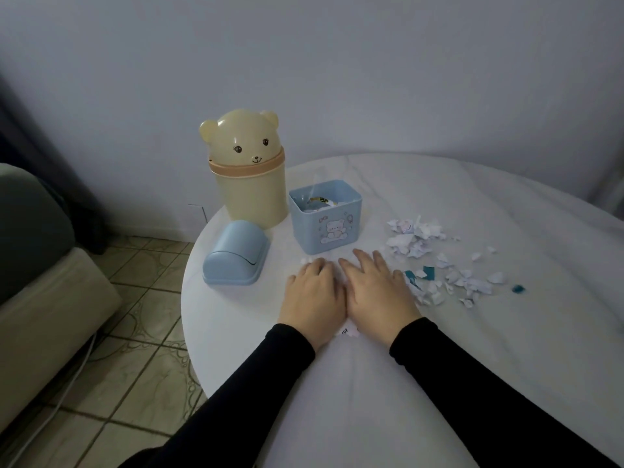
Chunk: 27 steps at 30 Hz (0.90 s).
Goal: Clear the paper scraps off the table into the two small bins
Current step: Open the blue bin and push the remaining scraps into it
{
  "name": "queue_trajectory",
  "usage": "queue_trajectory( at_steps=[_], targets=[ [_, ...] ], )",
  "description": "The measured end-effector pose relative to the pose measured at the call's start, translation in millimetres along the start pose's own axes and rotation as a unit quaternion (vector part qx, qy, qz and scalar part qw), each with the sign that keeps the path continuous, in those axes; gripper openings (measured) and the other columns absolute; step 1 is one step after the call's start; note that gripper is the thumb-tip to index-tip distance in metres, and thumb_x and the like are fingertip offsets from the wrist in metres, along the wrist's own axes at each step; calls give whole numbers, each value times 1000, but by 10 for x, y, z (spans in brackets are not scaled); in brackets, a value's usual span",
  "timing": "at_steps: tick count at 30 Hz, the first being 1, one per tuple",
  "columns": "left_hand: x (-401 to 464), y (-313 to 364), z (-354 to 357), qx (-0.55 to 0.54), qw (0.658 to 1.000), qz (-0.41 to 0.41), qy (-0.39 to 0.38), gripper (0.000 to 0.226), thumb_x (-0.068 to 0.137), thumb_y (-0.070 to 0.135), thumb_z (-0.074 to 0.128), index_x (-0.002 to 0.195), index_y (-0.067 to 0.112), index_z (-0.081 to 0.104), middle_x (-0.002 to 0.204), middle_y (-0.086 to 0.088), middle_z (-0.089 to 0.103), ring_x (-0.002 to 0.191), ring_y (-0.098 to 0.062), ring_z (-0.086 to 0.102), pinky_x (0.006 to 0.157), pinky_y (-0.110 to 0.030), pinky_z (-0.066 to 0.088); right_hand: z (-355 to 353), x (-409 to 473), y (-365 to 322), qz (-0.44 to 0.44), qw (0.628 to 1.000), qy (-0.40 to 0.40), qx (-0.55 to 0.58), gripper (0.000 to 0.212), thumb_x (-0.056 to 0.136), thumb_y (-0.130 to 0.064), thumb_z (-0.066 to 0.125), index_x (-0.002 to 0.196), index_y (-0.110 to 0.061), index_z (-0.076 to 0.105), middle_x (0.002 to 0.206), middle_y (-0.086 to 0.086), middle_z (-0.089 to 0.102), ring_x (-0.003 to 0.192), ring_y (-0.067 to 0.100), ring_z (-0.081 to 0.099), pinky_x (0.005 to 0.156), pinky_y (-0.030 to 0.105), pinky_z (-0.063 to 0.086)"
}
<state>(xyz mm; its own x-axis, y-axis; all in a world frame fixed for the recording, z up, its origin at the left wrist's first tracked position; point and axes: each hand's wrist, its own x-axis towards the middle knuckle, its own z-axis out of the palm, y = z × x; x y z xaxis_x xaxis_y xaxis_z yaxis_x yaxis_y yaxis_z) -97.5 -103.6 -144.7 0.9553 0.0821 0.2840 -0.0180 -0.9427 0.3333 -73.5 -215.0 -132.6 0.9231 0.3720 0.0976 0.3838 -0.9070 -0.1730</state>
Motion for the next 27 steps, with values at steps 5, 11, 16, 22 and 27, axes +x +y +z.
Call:
queue_trajectory(
  at_steps=[5,11,16,22,27],
  targets=[
    [-60,58,-55,-4,999,-16,38,81,71,64,19,130,18,50,141,-9,42,127,-32,40,102,-41,35,-122,-70,230,-16,990,120,66,41,89,-31,42,124,-20,60,132,5,54,120,31,51,90,44,44],
    [-114,351,64,49,995,-28,-87,102,68,84,24,148,23,13,155,-6,13,141,-29,12,110,-47,14,-210,-153,707,152,981,123,1,52,91,-46,45,139,-27,42,148,5,30,139,29,22,106,52,23],
    [145,657,215,11,996,-7,-86,90,81,71,40,149,17,17,154,-10,17,140,-30,14,112,-44,12,-199,-110,989,295,955,28,11,77,90,-65,32,151,-23,11,158,12,0,143,43,-3,110,63,7],
    [272,862,263,4,998,-32,-60,80,87,67,33,149,22,13,158,-8,3,145,-31,-2,113,-53,1,-192,-86,1168,314,947,33,51,76,91,-66,23,152,-23,10,159,9,-2,144,41,-2,111,61,4],
    [197,679,193,-17,985,-147,-90,83,88,68,24,151,22,-5,158,-14,-9,143,-39,-13,112,-55,-6,-170,13,1317,296,951,54,71,76,94,-61,26,152,-14,11,157,14,9,143,40,8,115,52,12]
  ],
)
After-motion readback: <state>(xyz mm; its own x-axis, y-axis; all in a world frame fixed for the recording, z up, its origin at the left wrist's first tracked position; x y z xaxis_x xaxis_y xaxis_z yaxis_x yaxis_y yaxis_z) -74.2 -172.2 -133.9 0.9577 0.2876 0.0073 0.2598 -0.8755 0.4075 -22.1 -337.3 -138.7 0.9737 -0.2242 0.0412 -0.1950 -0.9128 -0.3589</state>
